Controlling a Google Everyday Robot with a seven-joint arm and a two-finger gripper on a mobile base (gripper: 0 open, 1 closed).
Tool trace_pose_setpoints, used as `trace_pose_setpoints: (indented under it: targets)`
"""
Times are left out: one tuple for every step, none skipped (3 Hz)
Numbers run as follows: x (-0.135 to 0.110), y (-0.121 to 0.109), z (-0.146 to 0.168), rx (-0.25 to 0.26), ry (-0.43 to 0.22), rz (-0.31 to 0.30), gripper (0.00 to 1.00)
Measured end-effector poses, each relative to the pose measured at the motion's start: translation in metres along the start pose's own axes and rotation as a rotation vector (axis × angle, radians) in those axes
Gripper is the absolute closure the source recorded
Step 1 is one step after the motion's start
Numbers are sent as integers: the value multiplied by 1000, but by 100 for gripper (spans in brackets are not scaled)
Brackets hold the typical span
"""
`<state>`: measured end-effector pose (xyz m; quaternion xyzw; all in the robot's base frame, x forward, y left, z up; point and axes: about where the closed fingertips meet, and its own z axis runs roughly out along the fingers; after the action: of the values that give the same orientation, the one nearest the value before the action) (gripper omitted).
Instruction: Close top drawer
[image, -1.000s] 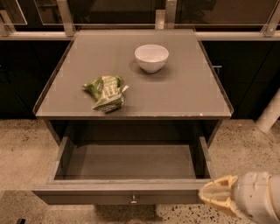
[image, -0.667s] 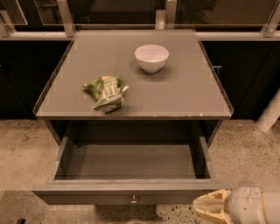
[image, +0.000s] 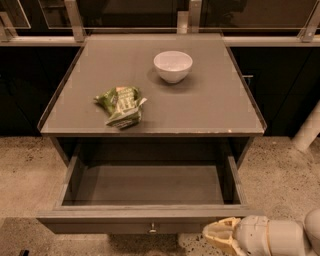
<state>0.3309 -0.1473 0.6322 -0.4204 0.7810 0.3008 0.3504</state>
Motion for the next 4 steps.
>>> trace_pose_setpoints:
  targets:
    - [8,-17,17,26,11,12,100]
    - [15,-44,33,62,36,27,100]
    - [18,-48,35,71,44,31,100]
    - [25,-64,41,142,88,60,100]
